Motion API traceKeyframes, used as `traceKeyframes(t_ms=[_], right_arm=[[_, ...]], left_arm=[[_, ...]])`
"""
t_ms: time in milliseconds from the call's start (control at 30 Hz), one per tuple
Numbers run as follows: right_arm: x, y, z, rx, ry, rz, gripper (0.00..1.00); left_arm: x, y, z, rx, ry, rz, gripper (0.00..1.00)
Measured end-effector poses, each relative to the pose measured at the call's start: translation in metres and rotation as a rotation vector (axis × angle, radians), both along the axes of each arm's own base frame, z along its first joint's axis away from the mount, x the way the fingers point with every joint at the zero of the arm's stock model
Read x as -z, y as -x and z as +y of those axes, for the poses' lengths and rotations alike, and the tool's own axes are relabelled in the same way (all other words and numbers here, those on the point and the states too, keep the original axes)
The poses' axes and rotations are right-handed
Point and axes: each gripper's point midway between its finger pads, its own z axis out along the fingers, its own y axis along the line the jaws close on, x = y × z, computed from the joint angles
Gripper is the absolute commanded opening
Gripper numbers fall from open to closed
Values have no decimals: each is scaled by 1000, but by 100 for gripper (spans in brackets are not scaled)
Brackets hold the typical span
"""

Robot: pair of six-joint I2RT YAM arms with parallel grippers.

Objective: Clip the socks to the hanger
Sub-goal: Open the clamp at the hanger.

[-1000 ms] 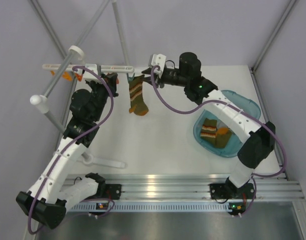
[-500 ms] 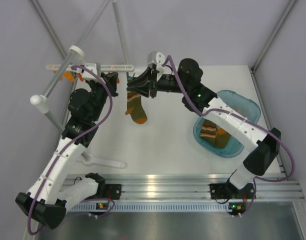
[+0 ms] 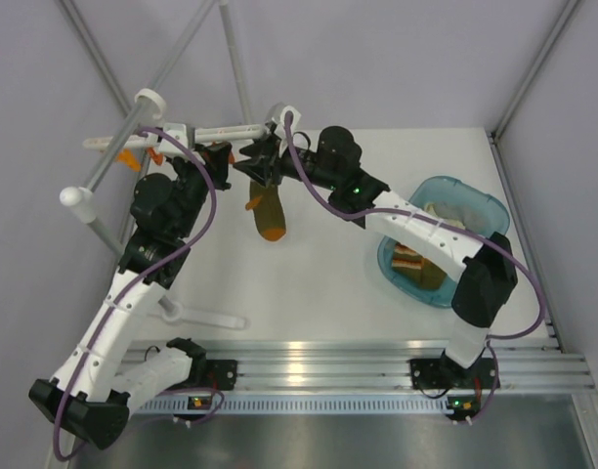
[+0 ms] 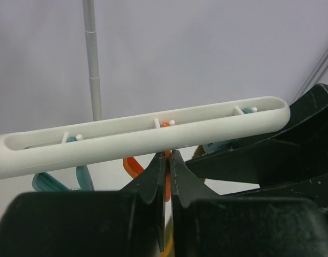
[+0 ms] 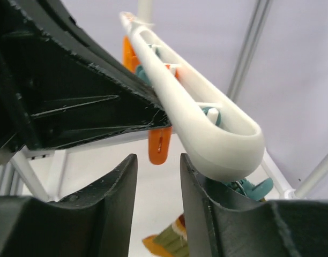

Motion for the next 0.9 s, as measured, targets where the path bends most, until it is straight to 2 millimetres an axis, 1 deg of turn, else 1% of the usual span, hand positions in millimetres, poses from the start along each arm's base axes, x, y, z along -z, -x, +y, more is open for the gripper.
traceKeyframes(t_ms=[100, 233, 533, 633, 700, 733, 800, 833, 867, 900], right_arm=[[-5, -7, 0, 33, -22, -21, 40], [-9, -12, 2, 47, -48, -41, 45], [-1, -15, 10, 32, -55, -49, 44], [2, -16, 13, 22, -58, -54, 41], [4, -16, 14, 17, -59, -56, 32], [4, -16, 15, 11, -60, -57, 25], [3, -14, 17, -5, -62, -57, 17], [3, -14, 18, -8, -62, -55, 13], [3, -14, 18, -8, -62, -54, 7], [3, -13, 18, -9, -63, -52, 3]], left_arm=[[0, 0, 0, 2, 3, 1, 0], [0, 0, -1, 5, 10, 2, 0], [0, 0, -1, 10, 24, 7, 0], [0, 0, -2, 13, 26, 8, 0], [0, 1, -2, 15, 26, 8, 0], [0, 1, -2, 15, 26, 8, 0], [-1, 0, -1, 12, 27, 7, 0], [-1, 0, -1, 11, 30, 7, 4], [-1, 1, -1, 13, 30, 6, 16], [-1, 1, -1, 13, 31, 7, 21]])
